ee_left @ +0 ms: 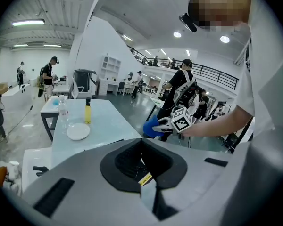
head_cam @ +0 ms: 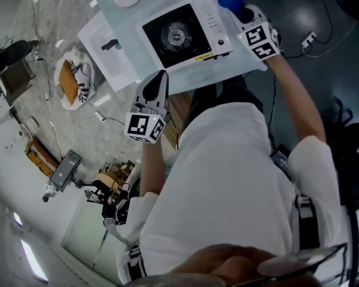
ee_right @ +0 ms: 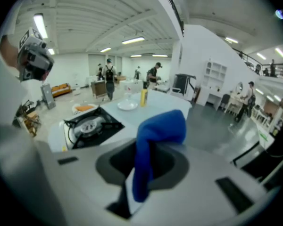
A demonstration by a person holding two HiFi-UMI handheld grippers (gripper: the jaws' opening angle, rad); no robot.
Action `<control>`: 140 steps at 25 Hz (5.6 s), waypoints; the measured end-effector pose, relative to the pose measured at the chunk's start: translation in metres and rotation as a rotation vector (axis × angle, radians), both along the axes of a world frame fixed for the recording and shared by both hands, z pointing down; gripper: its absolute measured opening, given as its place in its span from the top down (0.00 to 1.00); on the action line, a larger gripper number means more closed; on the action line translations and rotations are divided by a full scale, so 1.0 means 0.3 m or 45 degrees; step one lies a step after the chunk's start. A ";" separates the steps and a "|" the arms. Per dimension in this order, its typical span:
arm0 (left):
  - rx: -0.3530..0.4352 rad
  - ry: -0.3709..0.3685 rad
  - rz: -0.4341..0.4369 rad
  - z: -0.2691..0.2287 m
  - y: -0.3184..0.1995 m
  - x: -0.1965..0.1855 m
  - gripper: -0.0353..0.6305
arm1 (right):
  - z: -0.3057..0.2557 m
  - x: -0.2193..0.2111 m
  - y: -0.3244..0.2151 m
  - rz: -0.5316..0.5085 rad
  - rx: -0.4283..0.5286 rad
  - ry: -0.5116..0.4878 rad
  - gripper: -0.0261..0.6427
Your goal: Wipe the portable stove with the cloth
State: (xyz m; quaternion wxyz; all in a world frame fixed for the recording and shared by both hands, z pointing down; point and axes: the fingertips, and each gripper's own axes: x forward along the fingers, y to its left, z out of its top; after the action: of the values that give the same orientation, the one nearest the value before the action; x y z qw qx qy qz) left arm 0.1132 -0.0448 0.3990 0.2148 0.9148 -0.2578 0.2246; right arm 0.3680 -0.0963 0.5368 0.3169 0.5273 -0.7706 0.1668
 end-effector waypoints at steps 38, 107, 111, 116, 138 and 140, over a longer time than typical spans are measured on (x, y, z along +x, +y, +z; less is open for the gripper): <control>-0.120 -0.068 -0.035 0.085 0.134 0.043 0.90 | 0.466 -0.083 -0.090 -0.516 -0.324 0.234 0.85; -0.113 0.037 -0.150 0.098 0.261 -0.030 0.90 | 0.381 -0.046 0.429 -0.359 -0.533 0.061 0.85; -0.130 0.059 -0.160 0.135 0.219 -0.072 0.90 | 0.365 0.020 0.324 -0.250 -0.523 0.077 0.85; -0.159 0.074 -0.169 0.167 0.163 -0.111 0.90 | 0.323 0.057 0.182 -0.199 -0.506 0.124 0.85; -0.235 0.140 -0.314 0.261 -0.043 -0.318 0.90 | 0.354 0.048 -0.405 0.061 -0.626 0.008 0.85; -0.223 0.132 -0.322 0.265 -0.071 -0.338 0.90 | 0.365 0.025 -0.423 0.054 -0.658 -0.001 0.85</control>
State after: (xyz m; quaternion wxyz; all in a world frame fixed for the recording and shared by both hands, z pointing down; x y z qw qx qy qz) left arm 0.0118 -0.0662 0.4784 0.3333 0.8632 -0.3390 0.1698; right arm 0.3755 -0.2233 0.6464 0.4374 0.4447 -0.6912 0.3649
